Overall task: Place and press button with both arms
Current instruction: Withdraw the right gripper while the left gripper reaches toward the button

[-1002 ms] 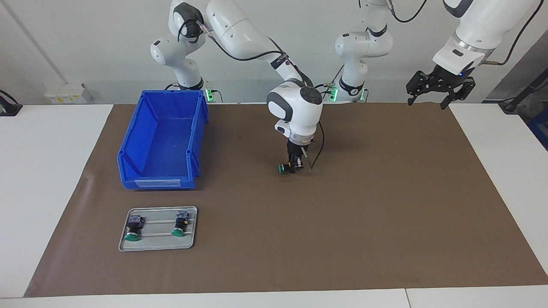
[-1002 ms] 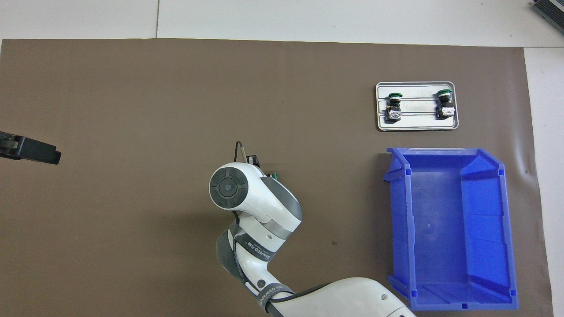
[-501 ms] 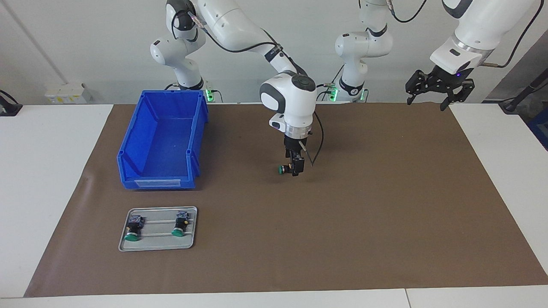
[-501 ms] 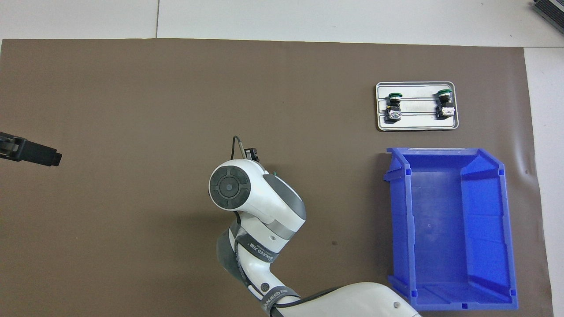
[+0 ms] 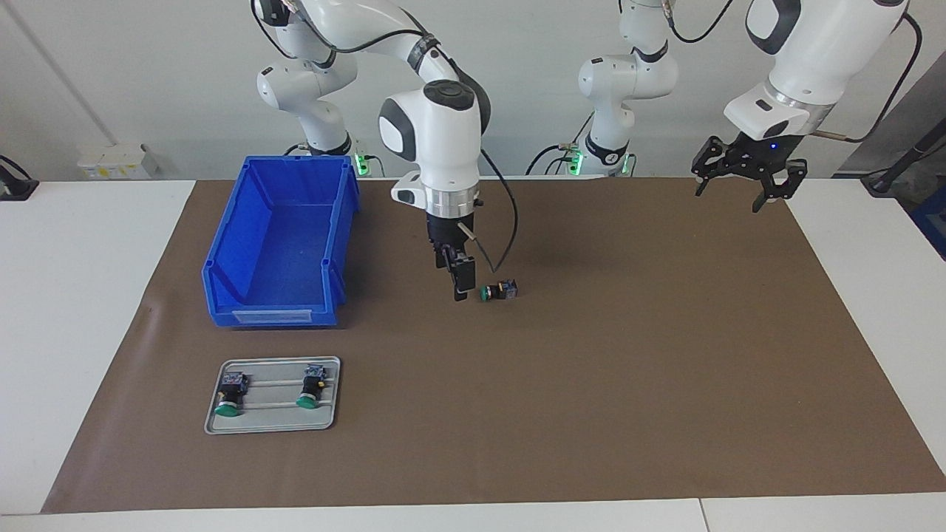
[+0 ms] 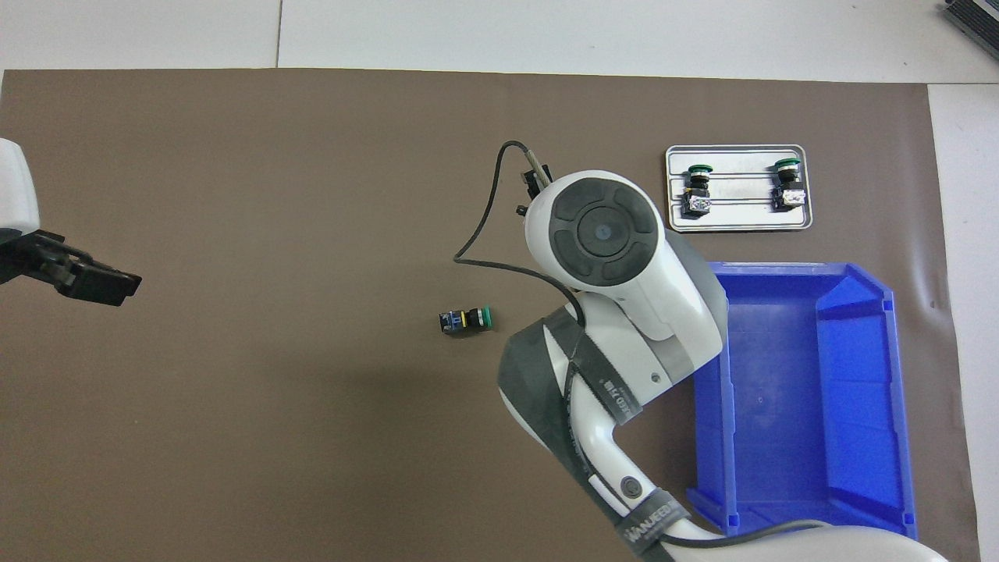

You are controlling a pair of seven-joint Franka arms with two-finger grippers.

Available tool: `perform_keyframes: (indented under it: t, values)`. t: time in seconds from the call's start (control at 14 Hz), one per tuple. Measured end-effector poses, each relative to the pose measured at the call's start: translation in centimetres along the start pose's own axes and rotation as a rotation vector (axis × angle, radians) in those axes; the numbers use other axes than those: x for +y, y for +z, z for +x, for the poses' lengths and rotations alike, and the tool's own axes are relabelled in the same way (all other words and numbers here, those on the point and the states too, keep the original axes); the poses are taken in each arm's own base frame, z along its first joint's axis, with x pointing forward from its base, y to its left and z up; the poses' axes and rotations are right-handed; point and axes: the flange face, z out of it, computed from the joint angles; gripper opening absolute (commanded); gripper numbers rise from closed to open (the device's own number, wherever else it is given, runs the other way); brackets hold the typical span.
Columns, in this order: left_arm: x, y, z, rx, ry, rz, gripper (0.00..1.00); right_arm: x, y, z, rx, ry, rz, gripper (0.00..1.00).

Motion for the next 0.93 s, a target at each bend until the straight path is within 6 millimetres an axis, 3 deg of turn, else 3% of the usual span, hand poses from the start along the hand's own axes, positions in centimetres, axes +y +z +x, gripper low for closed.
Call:
perform_keyframes:
  t: [0.21, 0.43, 0.79, 0.93]
  values:
    - [2.6, 1.0, 1.2, 0.014, 0.207, -0.02, 1.0, 1.8, -0.8, 8.6, -0.021, -0.19, -0.013, 1.0]
    - [5.0, 2.7, 2.5, 0.014, 0.398, -0.027, 1.0, 5.3, -2.6, 16.6, -0.041, -0.391, -0.054, 1.0]
    - [10.2, 6.5, 5.1, 0.033, 0.577, -0.028, 0.99, 11.3, -6.6, 24.6, -0.103, -0.809, -0.113, 1.0]
    - [12.4, 8.9, 6.2, 0.033, 0.628, -0.031, 1.0, 14.3, -9.1, 27.5, -0.131, -0.883, -0.111, 1.0]
